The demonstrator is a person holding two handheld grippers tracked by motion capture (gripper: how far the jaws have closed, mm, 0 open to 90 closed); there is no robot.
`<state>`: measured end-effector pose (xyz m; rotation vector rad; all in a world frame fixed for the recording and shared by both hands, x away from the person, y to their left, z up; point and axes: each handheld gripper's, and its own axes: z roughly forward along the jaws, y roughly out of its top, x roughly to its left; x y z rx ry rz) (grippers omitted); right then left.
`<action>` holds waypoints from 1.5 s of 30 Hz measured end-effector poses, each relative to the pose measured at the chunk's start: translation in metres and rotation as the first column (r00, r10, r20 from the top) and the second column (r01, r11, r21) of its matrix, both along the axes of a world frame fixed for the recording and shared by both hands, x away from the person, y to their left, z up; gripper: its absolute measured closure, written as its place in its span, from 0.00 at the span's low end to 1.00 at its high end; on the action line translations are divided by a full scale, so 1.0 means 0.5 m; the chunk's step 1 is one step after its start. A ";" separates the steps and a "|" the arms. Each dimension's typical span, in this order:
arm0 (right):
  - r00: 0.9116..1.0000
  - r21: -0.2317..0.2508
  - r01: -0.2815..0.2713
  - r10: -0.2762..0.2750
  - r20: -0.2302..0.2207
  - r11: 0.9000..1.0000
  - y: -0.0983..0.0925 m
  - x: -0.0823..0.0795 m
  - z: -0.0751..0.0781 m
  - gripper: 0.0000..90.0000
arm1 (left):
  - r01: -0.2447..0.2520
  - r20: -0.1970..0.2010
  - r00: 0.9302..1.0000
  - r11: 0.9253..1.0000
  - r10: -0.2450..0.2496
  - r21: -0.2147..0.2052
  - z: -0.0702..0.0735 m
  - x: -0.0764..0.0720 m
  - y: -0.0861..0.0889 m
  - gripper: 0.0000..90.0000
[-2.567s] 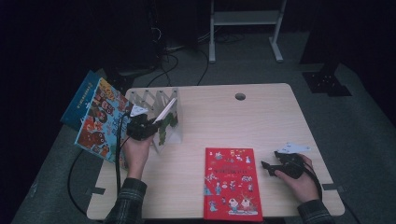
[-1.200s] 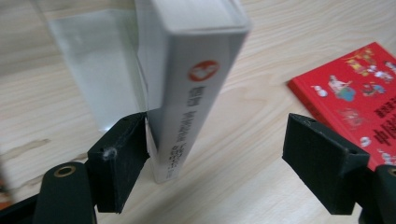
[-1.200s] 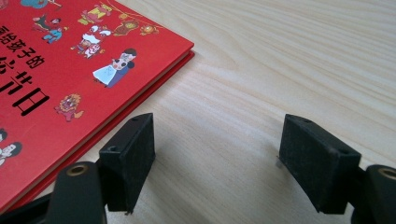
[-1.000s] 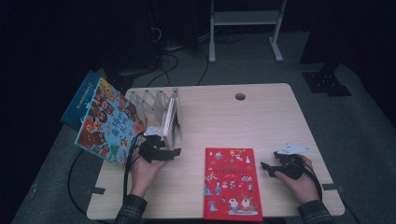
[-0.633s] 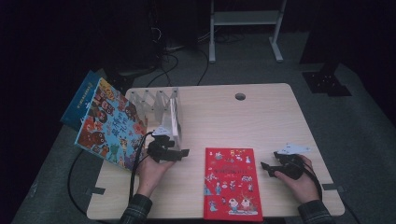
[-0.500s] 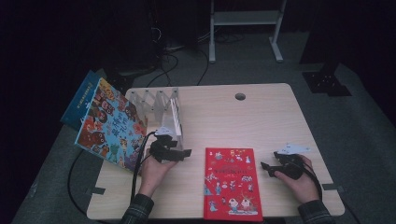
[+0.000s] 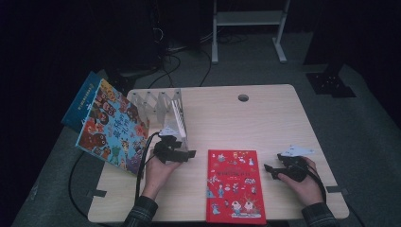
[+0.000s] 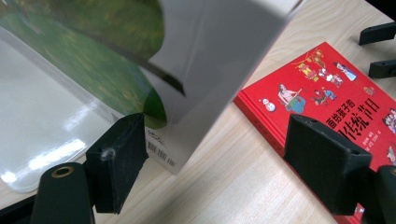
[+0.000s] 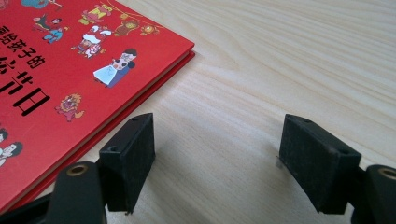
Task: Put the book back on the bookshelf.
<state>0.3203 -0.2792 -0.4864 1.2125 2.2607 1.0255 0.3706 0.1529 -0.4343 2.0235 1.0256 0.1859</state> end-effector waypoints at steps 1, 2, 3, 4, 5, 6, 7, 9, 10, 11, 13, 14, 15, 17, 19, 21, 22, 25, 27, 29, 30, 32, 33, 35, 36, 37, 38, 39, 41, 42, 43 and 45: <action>1.000 0.000 0.000 0.000 0.000 1.000 0.000 0.000 0.000 0.28 | 0.003 0.004 1.000 1.000 -0.003 -0.003 0.002 -0.002 0.003 0.22; 1.000 0.000 0.000 0.000 0.000 1.000 0.000 0.000 0.000 0.28 | 0.003 0.006 1.000 1.000 -0.003 -0.002 0.003 -0.004 0.005 0.22; 1.000 0.000 -0.001 0.001 0.001 1.000 0.000 0.000 0.000 0.28 | 0.006 0.010 1.000 1.000 -0.006 0.003 0.005 -0.006 0.008 0.22; 1.000 0.000 0.000 0.000 0.000 1.000 0.000 0.000 0.000 0.28 | 0.009 0.015 1.000 1.000 -0.009 0.005 0.007 -0.008 0.010 0.22; 1.000 0.000 0.000 0.000 0.000 1.000 0.000 0.000 0.000 0.28 | 0.006 0.016 1.000 1.000 -0.006 0.001 0.008 -0.010 0.012 0.22; 1.000 0.000 0.000 0.000 0.000 1.000 0.000 0.000 0.000 0.28 | 0.009 0.019 1.000 1.000 -0.009 0.004 0.009 -0.012 0.014 0.22; 1.000 0.000 0.000 0.000 0.000 1.000 0.000 0.000 0.000 0.28 | 0.011 0.023 1.000 1.000 -0.011 0.003 0.010 -0.015 0.016 0.22; 1.000 0.000 0.000 0.000 0.001 1.000 0.000 0.000 0.000 0.28 | 0.012 0.024 1.000 1.000 -0.012 0.005 0.011 -0.019 0.018 0.22; 1.000 0.000 0.000 0.000 0.000 1.000 0.000 0.000 0.000 0.28 | 0.013 0.026 1.000 1.000 -0.014 0.004 0.012 -0.020 0.020 0.22; 1.000 0.000 0.000 0.000 0.000 1.000 0.000 0.000 0.000 0.28 | 0.017 0.029 0.999 1.000 -0.018 0.008 0.013 -0.021 0.022 0.22; 1.000 0.000 0.000 0.000 0.000 1.000 0.000 0.000 0.000 0.28 | 0.012 0.036 0.999 1.000 -0.013 0.011 0.015 -0.021 0.022 0.21; 1.000 0.000 0.000 0.000 0.000 1.000 0.000 0.000 0.000 0.28 | 0.012 0.041 0.999 1.000 -0.012 0.016 0.015 -0.020 0.021 0.21; 1.000 0.000 0.000 0.000 0.000 1.000 0.000 0.000 0.000 0.28 | 0.014 0.039 0.999 1.000 -0.014 0.017 0.017 -0.020 0.019 0.21; 1.000 0.001 0.000 0.000 0.000 1.000 0.000 0.000 0.000 0.28 | 0.019 0.041 0.999 1.000 -0.019 0.012 0.017 -0.020 0.017 0.21; 1.000 0.001 0.001 -0.001 -0.001 1.000 0.000 0.000 0.000 0.28 | 0.026 0.038 0.999 0.999 -0.027 0.025 0.016 -0.022 0.015 0.20; 1.000 0.001 0.000 0.000 0.000 1.000 0.000 0.000 0.000 0.28 | 0.027 0.042 0.999 0.999 -0.028 0.024 0.016 -0.024 0.015 0.20; 1.000 0.000 0.000 0.000 0.000 1.000 0.000 0.000 0.000 0.28 | 0.028 0.043 0.999 0.999 -0.029 0.025 0.017 -0.024 0.015 0.20; 1.000 0.001 0.000 0.000 0.000 1.000 0.000 0.000 0.000 0.28 | 0.029 0.047 0.998 0.999 -0.031 0.029 0.018 -0.027 0.015 0.19; 1.000 0.000 0.000 0.000 0.000 1.000 0.000 0.000 0.000 0.28 | 0.034 0.044 0.998 0.999 -0.035 0.033 0.016 -0.031 0.016 0.18; 1.000 0.000 0.000 0.000 0.000 1.000 0.000 0.000 0.000 0.28 | 0.041 0.038 0.998 0.998 -0.043 0.047 0.014 -0.036 0.016 0.17; 1.000 0.001 0.000 0.000 0.000 1.000 0.000 0.000 0.000 0.28 | 0.045 0.033 0.998 0.998 -0.047 0.051 0.012 -0.039 0.016 0.17; 1.000 0.000 -0.001 0.001 0.002 1.000 0.000 0.000 0.000 0.28 | 0.054 0.030 0.998 0.996 -0.056 0.069 0.010 -0.047 0.016 0.16; 1.000 0.000 -0.001 0.001 0.001 1.000 0.000 0.000 0.000 0.28 | 0.058 0.030 0.998 0.996 -0.060 0.073 0.009 -0.049 0.016 0.16; 1.000 0.001 0.000 0.000 0.000 1.000 0.000 0.000 0.000 0.28 | 0.068 0.026 0.997 0.994 -0.071 0.090 0.006 -0.058 0.015 0.14; 1.000 0.000 0.000 0.000 0.000 1.000 0.000 0.000 0.000 0.28 | 0.072 0.025 0.997 0.993 -0.074 0.094 0.005 -0.062 0.015 0.13; 1.000 0.000 0.000 0.000 -0.001 1.000 0.000 0.000 0.000 0.28 | 0.077 0.024 0.996 0.992 -0.080 0.100 0.004 -0.066 0.015 0.13; 1.000 0.001 0.001 -0.001 -0.001 1.000 0.000 0.000 0.000 0.28 | 0.085 0.022 0.996 0.991 -0.088 0.105 0.002 -0.071 0.016 0.12; 1.000 0.002 0.001 -0.001 -0.001 1.000 0.000 0.000 0.000 0.28 | 0.093 0.020 0.995 0.989 -0.096 0.115 0.000 -0.075 0.016 0.12; 1.000 0.002 0.002 -0.002 -0.001 1.000 0.000 0.000 0.000 0.28 | 0.109 0.015 0.994 0.984 -0.112 0.139 -0.005 -0.084 0.016 0.11; 1.000 0.001 0.002 -0.002 -0.001 1.000 0.000 0.000 0.000 0.28 | 0.116 0.013 0.993 0.982 -0.119 0.148 -0.007 -0.088 0.016 0.11; 1.000 0.001 0.002 -0.002 -0.001 1.000 0.000 0.000 0.000 0.27 | 0.122 0.013 0.992 0.981 -0.125 0.150 -0.009 -0.093 0.016 0.10; 1.000 0.000 0.001 -0.001 -0.002 1.000 0.000 0.001 0.000 0.26 | 0.140 0.006 0.990 0.979 -0.142 0.150 -0.013 -0.102 0.017 0.10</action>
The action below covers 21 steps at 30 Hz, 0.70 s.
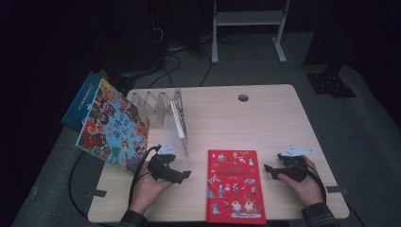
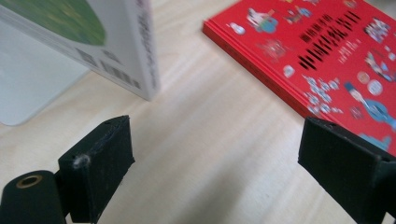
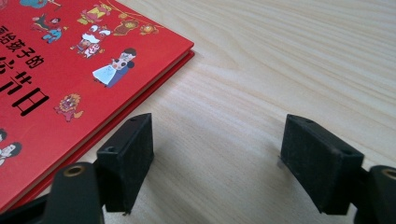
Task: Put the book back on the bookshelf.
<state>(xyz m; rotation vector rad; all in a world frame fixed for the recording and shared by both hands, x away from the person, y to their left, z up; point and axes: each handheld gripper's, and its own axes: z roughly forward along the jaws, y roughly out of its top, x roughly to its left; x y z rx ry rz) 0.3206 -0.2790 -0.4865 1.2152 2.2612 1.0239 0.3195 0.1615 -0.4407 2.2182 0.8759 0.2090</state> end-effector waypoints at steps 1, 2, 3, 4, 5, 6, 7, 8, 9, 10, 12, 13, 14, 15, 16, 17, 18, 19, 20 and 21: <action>1.000 0.000 0.001 -0.001 0.000 1.000 0.000 0.000 0.000 0.26 | 0.006 0.001 1.000 1.000 -0.006 0.006 -0.002 -0.005 -0.001 0.10; 1.000 -0.001 0.001 -0.001 0.000 1.000 0.000 0.000 0.000 0.26 | 0.013 0.005 1.000 1.000 -0.013 0.021 -0.004 -0.012 -0.002 0.10; 1.000 -0.002 -0.001 0.001 0.000 1.000 0.000 0.000 0.000 0.25 | 0.020 0.002 1.000 0.999 -0.020 0.026 -0.007 -0.016 -0.002 0.10; 1.000 -0.003 -0.001 0.001 0.000 1.000 0.000 0.000 0.000 0.25 | 0.029 -0.004 1.000 0.999 -0.028 0.032 -0.009 -0.020 -0.002 0.10; 1.000 -0.003 -0.001 0.001 0.000 1.000 0.000 0.000 0.000 0.25 | 0.036 -0.007 0.999 0.999 -0.036 0.033 -0.012 -0.024 -0.003 0.10; 1.000 -0.003 -0.002 0.002 0.000 1.000 0.000 0.001 0.000 0.24 | 0.041 -0.018 0.999 0.998 -0.040 0.043 -0.017 -0.028 -0.003 0.10; 1.000 -0.004 -0.003 0.003 -0.002 1.000 0.001 0.001 0.000 0.24 | 0.050 -0.025 0.998 0.998 -0.049 0.049 -0.021 -0.030 -0.004 0.10; 1.000 -0.003 -0.003 0.003 -0.003 1.000 0.001 0.001 0.000 0.22 | 0.059 -0.032 0.998 0.997 -0.058 0.057 -0.026 -0.033 -0.005 0.10; 1.000 -0.004 -0.009 0.009 -0.003 1.000 0.001 0.001 -0.001 0.19 | 0.068 -0.033 0.997 0.995 -0.066 0.074 -0.030 -0.035 -0.006 0.10; 1.000 -0.009 -0.021 0.021 -0.007 1.000 0.002 0.001 -0.001 0.18 | 0.074 -0.039 0.997 0.994 -0.071 0.084 -0.036 -0.039 -0.008 0.10; 1.000 -0.010 -0.022 0.022 -0.008 1.000 0.002 0.002 -0.001 0.17 | 0.096 -0.036 0.995 0.990 -0.093 0.107 -0.042 -0.043 -0.011 0.10; 1.000 -0.010 -0.020 0.020 -0.009 1.000 0.002 0.002 -0.001 0.16 | 0.108 -0.032 0.994 0.987 -0.104 0.120 -0.045 -0.045 -0.013 0.10; 1.000 -0.011 -0.019 0.019 -0.013 1.000 0.002 0.002 -0.001 0.16 | 0.117 -0.028 0.993 0.984 -0.114 0.132 -0.048 -0.047 -0.015 0.10; 1.000 -0.011 -0.019 0.019 -0.012 1.000 0.002 0.002 -0.001 0.16 | 0.126 -0.026 0.992 0.982 -0.124 0.140 -0.051 -0.048 -0.017 0.10; 1.000 -0.011 -0.018 0.018 -0.013 1.000 0.002 0.002 -0.001 0.16 | 0.130 -0.023 0.992 0.982 -0.128 0.139 -0.054 -0.049 -0.020 0.10; 1.000 -0.011 -0.017 0.017 -0.013 1.000 0.002 0.002 -0.001 0.16 | 0.136 -0.011 0.991 0.980 -0.136 0.144 -0.056 -0.051 -0.022 0.10; 1.000 -0.011 -0.016 0.016 -0.013 1.000 0.002 0.002 -0.001 0.16 | 0.144 -0.002 0.989 0.978 -0.145 0.152 -0.057 -0.052 -0.024 0.10; 1.000 -0.010 -0.016 0.015 -0.012 1.000 0.002 0.001 -0.001 0.16 | 0.153 0.005 0.988 0.976 -0.155 0.154 -0.058 -0.052 -0.025 0.10; 1.000 -0.010 -0.017 0.017 -0.009 1.000 0.001 0.001 -0.001 0.18 | 0.161 0.020 0.986 0.973 -0.166 0.164 -0.060 -0.054 -0.025 0.10; 1.000 -0.010 -0.011 0.011 -0.009 1.000 -0.001 -0.001 0.000 0.23 | 0.166 0.030 0.985 0.974 -0.172 0.155 -0.062 -0.054 -0.023 0.10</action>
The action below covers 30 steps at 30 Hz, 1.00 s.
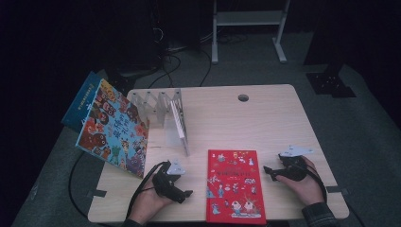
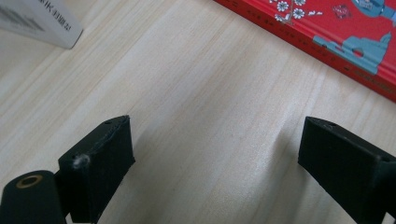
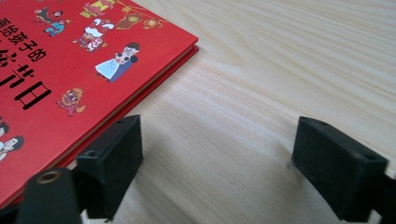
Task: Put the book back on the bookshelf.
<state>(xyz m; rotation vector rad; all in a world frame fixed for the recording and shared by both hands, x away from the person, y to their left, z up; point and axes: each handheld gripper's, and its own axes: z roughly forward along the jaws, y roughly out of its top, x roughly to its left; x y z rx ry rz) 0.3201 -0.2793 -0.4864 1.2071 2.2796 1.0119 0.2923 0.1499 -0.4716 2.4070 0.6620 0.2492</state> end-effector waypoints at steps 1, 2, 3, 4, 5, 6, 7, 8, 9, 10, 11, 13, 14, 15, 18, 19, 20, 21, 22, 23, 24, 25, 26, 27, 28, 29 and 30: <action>1.000 0.002 0.003 -0.003 -0.002 1.000 -0.001 -0.002 0.002 0.27 | 0.004 0.010 1.000 1.000 -0.004 -0.014 -0.002 -0.001 0.002 0.10; 1.000 0.003 0.005 -0.005 -0.005 1.000 -0.002 -0.004 0.005 0.29 | 0.005 0.015 1.000 1.000 -0.005 -0.026 -0.004 -0.001 0.003 0.10; 1.000 0.012 0.004 -0.004 -0.003 1.000 -0.002 -0.007 0.008 0.29 | 0.008 0.019 1.000 1.000 -0.007 -0.030 -0.005 -0.001 0.004 0.10; 1.000 0.024 -0.001 0.001 -0.004 1.000 0.000 -0.009 0.011 0.31 | 0.010 0.021 1.000 0.999 -0.009 -0.034 -0.006 -0.001 0.003 0.10; 1.000 0.034 -0.011 0.011 0.000 0.999 0.002 -0.012 0.015 0.31 | 0.017 0.024 1.000 0.999 -0.016 -0.038 -0.008 -0.001 0.002 0.09; 1.000 0.043 -0.021 0.021 0.003 0.999 0.006 -0.015 0.018 0.31 | 0.020 0.027 0.999 0.999 -0.018 -0.040 -0.009 -0.001 0.000 0.07; 0.999 0.052 -0.032 0.032 0.004 0.998 0.011 -0.018 0.021 0.32 | 0.021 0.027 0.999 0.999 -0.020 -0.041 -0.010 -0.002 -0.002 0.06; 0.999 0.064 -0.044 0.044 0.004 0.997 0.016 -0.021 0.024 0.32 | 0.024 0.026 0.999 0.999 -0.023 -0.042 -0.011 -0.002 -0.004 0.05; 0.998 0.072 -0.056 0.056 0.001 0.996 0.021 -0.024 0.025 0.33 | 0.030 0.027 0.999 0.999 -0.029 -0.042 -0.012 -0.003 -0.006 0.04; 0.998 0.079 -0.070 0.070 -0.001 0.994 0.027 -0.026 0.026 0.33 | 0.034 0.026 0.999 0.999 -0.033 -0.042 -0.012 -0.004 -0.008 0.03; 0.997 0.088 -0.081 0.082 -0.004 0.993 0.034 -0.028 0.027 0.33 | 0.041 0.026 0.999 0.998 -0.040 -0.045 -0.013 -0.005 -0.012 0.03; 0.994 0.108 -0.103 0.105 -0.014 0.989 0.047 -0.030 0.027 0.32 | 0.053 0.028 0.998 0.998 -0.052 -0.042 -0.013 -0.007 -0.017 0.02; 0.993 0.113 -0.113 0.116 -0.019 0.987 0.053 -0.031 0.027 0.32 | 0.055 0.027 0.998 0.998 -0.054 -0.044 -0.013 -0.008 -0.020 0.02; 0.992 0.119 -0.120 0.124 -0.026 0.986 0.059 -0.031 0.027 0.32 | 0.062 0.031 0.998 0.997 -0.060 -0.047 -0.014 -0.008 -0.024 0.02; 0.989 0.125 -0.136 0.142 -0.038 0.983 0.073 -0.027 0.024 0.31 | 0.076 0.030 0.997 0.996 -0.075 -0.042 -0.013 -0.010 -0.032 0.02; 0.989 0.129 -0.139 0.145 -0.042 0.982 0.076 -0.025 0.022 0.31 | 0.079 0.030 0.997 0.996 -0.077 -0.046 -0.014 -0.012 -0.037 0.02; 0.988 0.130 -0.141 0.148 -0.050 0.981 0.080 -0.023 0.021 0.31 | 0.084 0.031 0.996 0.995 -0.083 -0.045 -0.014 -0.013 -0.040 0.02; 0.987 0.130 -0.145 0.153 -0.050 0.981 0.082 -0.021 0.020 0.31 | 0.089 0.031 0.996 0.995 -0.087 -0.046 -0.014 -0.014 -0.044 0.02; 0.986 0.129 -0.148 0.156 -0.056 0.980 0.085 -0.020 0.019 0.31 | 0.092 0.032 0.995 0.995 -0.091 -0.049 -0.015 -0.015 -0.049 0.02; 0.985 0.126 -0.153 0.161 -0.059 0.980 0.089 -0.018 0.016 0.31 | 0.099 0.031 0.995 0.994 -0.097 -0.046 -0.015 -0.016 -0.052 0.02; 0.985 0.123 -0.155 0.163 -0.063 0.980 0.091 -0.017 0.015 0.31 | 0.101 0.031 0.995 0.994 -0.099 -0.048 -0.015 -0.017 -0.057 0.01; 0.984 0.121 -0.159 0.167 -0.066 0.980 0.094 -0.015 0.014 0.31 | 0.108 0.031 0.994 0.993 -0.107 -0.043 -0.014 -0.017 -0.060 0.01; 0.983 0.122 -0.163 0.172 -0.068 0.979 0.096 -0.014 0.013 0.30 | 0.114 0.031 0.993 0.992 -0.113 -0.043 -0.014 -0.018 -0.065 0.01; 0.983 0.117 -0.161 0.170 -0.066 0.980 0.099 -0.013 0.013 0.30 | 0.118 0.032 0.993 0.992 -0.116 -0.047 -0.015 -0.018 -0.069 0.01; 0.983 0.115 -0.162 0.170 -0.064 0.980 0.101 -0.011 0.014 0.30 | 0.120 0.033 0.992 0.992 -0.118 -0.048 -0.015 -0.019 -0.072 0.01; 0.983 0.115 -0.163 0.171 -0.065 0.980 0.102 -0.010 0.014 0.30 | 0.127 0.032 0.992 0.991 -0.126 -0.049 -0.015 -0.020 -0.078 0.01; 0.982 0.112 -0.167 0.175 -0.066 0.979 0.105 -0.007 0.014 0.30 | 0.133 0.035 0.991 0.990 -0.131 -0.053 -0.016 -0.022 -0.083 0.01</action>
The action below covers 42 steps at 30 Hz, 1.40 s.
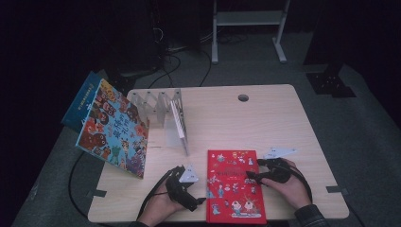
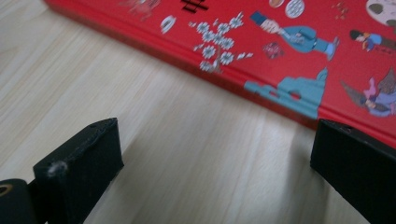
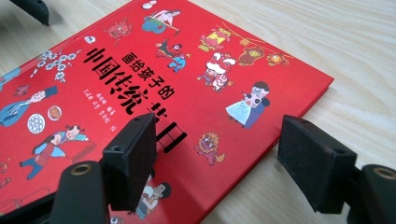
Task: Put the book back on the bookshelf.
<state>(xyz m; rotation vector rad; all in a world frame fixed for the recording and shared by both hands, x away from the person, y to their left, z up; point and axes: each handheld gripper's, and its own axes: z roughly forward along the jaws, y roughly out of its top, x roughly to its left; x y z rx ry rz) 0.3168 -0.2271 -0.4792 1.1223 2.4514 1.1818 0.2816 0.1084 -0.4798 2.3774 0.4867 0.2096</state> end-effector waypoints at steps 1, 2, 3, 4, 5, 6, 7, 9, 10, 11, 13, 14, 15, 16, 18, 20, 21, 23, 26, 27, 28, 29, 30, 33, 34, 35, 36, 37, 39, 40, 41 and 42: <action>1.000 -0.002 -0.001 0.001 -0.001 1.000 0.003 0.003 0.000 0.30 | 0.004 -0.002 1.000 1.000 -0.004 0.005 0.000 0.000 -0.004 0.01; 1.000 -0.005 -0.004 0.004 0.002 1.000 0.007 0.006 0.001 0.30 | 0.005 -0.003 1.000 1.000 -0.005 0.003 -0.001 -0.001 -0.006 0.00; 1.000 -0.010 -0.008 0.008 0.006 1.000 0.010 0.010 0.001 0.30 | 0.005 -0.001 1.000 1.000 -0.005 -0.001 -0.001 -0.001 -0.007 0.00; 1.000 -0.013 -0.011 0.011 0.007 1.000 0.014 0.014 0.002 0.30 | 0.003 0.000 1.000 1.000 -0.003 -0.003 -0.002 -0.001 -0.007 0.00; 1.000 -0.014 -0.013 0.013 0.006 1.000 0.018 0.017 0.002 0.30 | 0.003 0.000 1.000 1.000 -0.003 -0.003 -0.002 -0.001 -0.007 0.00; 1.000 -0.013 -0.016 0.016 0.007 1.000 0.021 0.021 0.002 0.30 | 0.003 0.000 1.000 1.000 -0.003 -0.002 -0.002 -0.001 -0.008 0.00; 1.000 -0.014 -0.022 0.023 0.012 1.000 0.024 0.026 0.002 0.30 | 0.003 0.001 1.000 1.000 -0.003 -0.003 -0.002 -0.001 -0.009 0.00; 1.000 0.001 -0.027 0.027 0.013 1.000 0.031 0.033 -0.001 0.30 | 0.002 0.002 1.000 1.000 -0.002 -0.003 -0.002 -0.001 -0.010 0.00; 1.000 0.004 -0.030 0.030 0.011 1.000 0.034 0.038 -0.002 0.30 | 0.003 0.002 1.000 1.000 -0.003 -0.003 -0.002 -0.001 -0.010 0.00; 0.999 -0.001 -0.036 0.036 0.008 0.999 0.038 0.043 0.000 0.30 | 0.003 0.003 1.000 1.000 -0.003 -0.004 -0.002 -0.001 -0.010 0.00; 0.999 -0.017 -0.046 0.046 0.010 0.999 0.051 0.053 0.003 0.30 | -0.001 0.003 1.000 1.000 0.001 -0.008 -0.003 -0.001 -0.012 0.00; 0.999 -0.019 -0.050 0.050 0.015 0.999 0.057 0.058 0.003 0.31 | -0.002 0.003 1.000 1.000 0.002 -0.007 -0.003 -0.001 -0.012 0.00; 0.999 -0.014 -0.051 0.051 0.017 0.999 0.061 0.061 0.002 0.31 | -0.001 0.002 1.000 1.000 0.001 -0.007 -0.003 -0.001 -0.013 0.00; 0.998 -0.011 -0.055 0.055 0.013 0.998 0.069 0.067 0.002 0.31 | -0.002 0.002 1.000 1.000 0.002 -0.007 -0.003 -0.001 -0.013 0.00; 0.998 -0.022 -0.066 0.067 0.010 0.998 0.079 0.075 0.005 0.31 | -0.002 0.002 1.000 1.000 0.002 -0.008 -0.003 -0.001 -0.013 0.00; 0.997 -0.034 -0.077 0.077 0.015 0.996 0.095 0.085 0.007 0.31 | 0.002 0.003 1.000 1.000 -0.002 -0.007 -0.003 -0.002 -0.015 0.00; 0.996 -0.036 -0.082 0.083 0.016 0.996 0.101 0.089 0.007 0.31 | -0.006 0.003 1.000 1.000 0.006 -0.004 -0.002 -0.002 -0.015 0.00; 0.996 -0.054 -0.084 0.085 0.022 0.995 0.112 0.098 0.010 0.31 | -0.008 0.004 1.000 1.000 0.008 -0.008 -0.003 -0.003 -0.015 0.00; 0.996 -0.063 -0.086 0.088 0.034 0.994 0.117 0.106 0.011 0.33 | -0.010 0.004 1.000 1.000 0.010 -0.011 -0.003 -0.003 -0.014 0.00; 0.995 -0.063 -0.086 0.088 0.037 0.994 0.113 0.105 0.012 0.35 | -0.011 0.005 1.000 1.000 0.011 -0.013 -0.004 -0.004 -0.014 0.00; 0.996 -0.062 -0.083 0.085 0.037 0.995 0.110 0.103 0.013 0.35 | -0.013 0.004 1.000 1.000 0.013 -0.016 -0.004 -0.004 -0.014 0.00; 0.996 -0.057 -0.078 0.080 0.032 0.995 0.106 0.102 0.014 0.36 | -0.012 0.005 1.000 1.000 0.012 -0.017 -0.004 -0.004 -0.014 0.00; 0.997 -0.044 -0.075 0.076 0.030 0.996 0.100 0.100 0.016 0.36 | -0.012 0.005 1.000 1.000 0.012 -0.018 -0.004 -0.004 -0.014 0.00; 0.997 -0.037 -0.069 0.070 0.022 0.997 0.085 0.090 0.020 0.37 | -0.012 0.006 1.000 1.000 0.012 -0.020 -0.005 -0.004 -0.013 0.00; 0.997 -0.030 -0.066 0.067 0.024 0.997 0.079 0.086 0.021 0.38 | -0.013 0.006 1.000 1.000 0.013 -0.021 -0.005 -0.004 -0.013 0.00; 0.998 -0.020 -0.060 0.061 0.026 0.998 0.074 0.081 0.023 0.39 | -0.012 0.006 1.000 1.000 0.012 -0.020 -0.005 -0.004 -0.013 0.00; 0.998 -0.013 -0.056 0.056 0.024 0.998 0.067 0.074 0.026 0.42 | -0.013 0.006 1.000 1.000 0.013 -0.021 -0.005 -0.004 -0.013 0.00; 0.998 -0.009 -0.054 0.054 0.022 0.998 0.063 0.071 0.027 0.43 | -0.013 0.006 1.000 1.000 0.014 -0.021 -0.005 -0.004 -0.013 0.00; 0.999 -0.001 -0.050 0.050 0.018 0.999 0.053 0.061 0.031 0.45 | -0.014 0.006 1.000 1.000 0.014 -0.021 -0.005 -0.004 -0.014 0.00; 0.999 0.001 -0.050 0.050 0.010 0.999 0.049 0.055 0.033 0.45 | -0.014 0.006 1.000 1.000 0.014 -0.021 -0.005 -0.004 -0.013 0.00; 0.999 -0.004 -0.050 0.050 0.010 0.999 0.046 0.052 0.034 0.46 | -0.012 0.008 1.000 1.000 0.012 -0.019 -0.005 -0.004 -0.013 0.00; 0.999 0.001 -0.049 0.049 0.011 0.999 0.041 0.045 0.036 0.48 | -0.012 0.009 1.000 1.000 0.012 -0.018 -0.005 -0.004 -0.013 0.00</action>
